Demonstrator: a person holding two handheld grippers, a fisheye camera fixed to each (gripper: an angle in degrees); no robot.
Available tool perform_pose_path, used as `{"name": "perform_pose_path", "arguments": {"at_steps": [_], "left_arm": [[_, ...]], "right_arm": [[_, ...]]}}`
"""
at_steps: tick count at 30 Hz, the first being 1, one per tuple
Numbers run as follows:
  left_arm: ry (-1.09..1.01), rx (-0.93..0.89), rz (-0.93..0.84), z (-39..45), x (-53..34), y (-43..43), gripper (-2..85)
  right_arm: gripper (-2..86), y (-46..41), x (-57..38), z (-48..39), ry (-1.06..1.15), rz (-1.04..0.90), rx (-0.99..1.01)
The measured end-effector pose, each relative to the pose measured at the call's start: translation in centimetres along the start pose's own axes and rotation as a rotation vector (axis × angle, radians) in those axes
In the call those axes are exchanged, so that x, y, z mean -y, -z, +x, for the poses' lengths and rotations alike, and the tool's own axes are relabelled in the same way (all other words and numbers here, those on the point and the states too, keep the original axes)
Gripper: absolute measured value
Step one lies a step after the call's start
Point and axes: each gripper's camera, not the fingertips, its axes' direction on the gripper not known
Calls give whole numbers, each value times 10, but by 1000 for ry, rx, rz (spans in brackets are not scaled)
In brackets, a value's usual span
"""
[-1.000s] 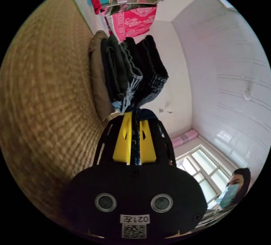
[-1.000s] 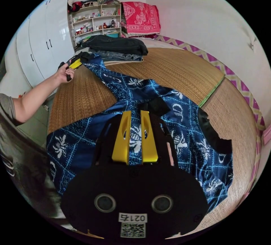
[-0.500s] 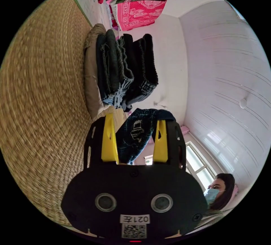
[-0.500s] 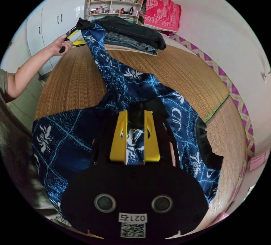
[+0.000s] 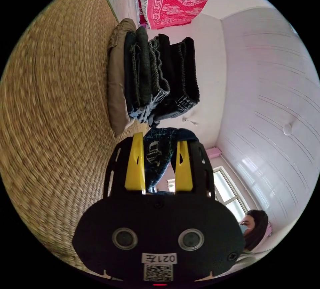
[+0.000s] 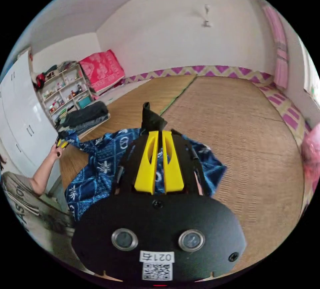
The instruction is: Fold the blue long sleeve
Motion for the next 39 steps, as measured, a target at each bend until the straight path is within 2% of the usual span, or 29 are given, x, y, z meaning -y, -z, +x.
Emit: {"name": "perform_pose_path", "arguments": {"at_steps": [5, 7, 10, 13, 17, 20, 22, 24, 25, 28, 30, 32, 35, 37, 38, 39], "left_arm": [[-13, 136, 11, 8, 4, -10, 119], [-48, 256, -9, 20, 14, -22, 121], [-106, 442, -54, 40, 32, -39, 132], [-123, 520, -118, 50, 45, -59, 139], [-113, 500, -133, 48, 46, -82, 137], [-91, 483, -133, 39, 45, -94, 136], [-97, 444, -135, 36, 46, -97, 145], [-145, 372, -141, 42, 47, -99, 177], [-188, 315, -146, 50, 47, -100, 203], [-221, 205, -168, 58, 48, -106, 238], [-191, 192, -218, 58, 54, -117, 234], [-144, 260, -325, 57, 64, -135, 208], [-220, 549, -484, 92, 77, -168, 135], [-425, 921, -734, 149, 72, -226, 135], [-492, 1004, -788, 163, 67, -241, 141], [-615, 1166, -859, 191, 57, -269, 151]], "right_arm": [[6, 91, -49, 193, -258, -23, -260], [6, 115, -86, 275, -430, -26, -317], [7, 131, -134, 349, -596, -45, -400], [9, 148, -171, 390, -691, -33, -523], [20, 165, -209, 422, -765, -42, -601], [54, 170, -238, 438, -908, -113, -670], [109, 171, -227, 411, -874, -71, -857], [123, 148, -192, 369, -676, -50, -948], [131, 121, -165, 338, -518, -48, -898], [127, 48, -110, 251, -237, -62, -658], [120, 9, -88, 202, -142, -67, -518], [112, -25, -75, 156, -68, -73, -420], [107, -82, -67, 82, 61, -120, -278], [106, -121, -70, 20, 150, -164, -166], [106, -129, -72, 5, 172, -172, -136], [105, -144, -76, -25, 210, -188, -82]]}}
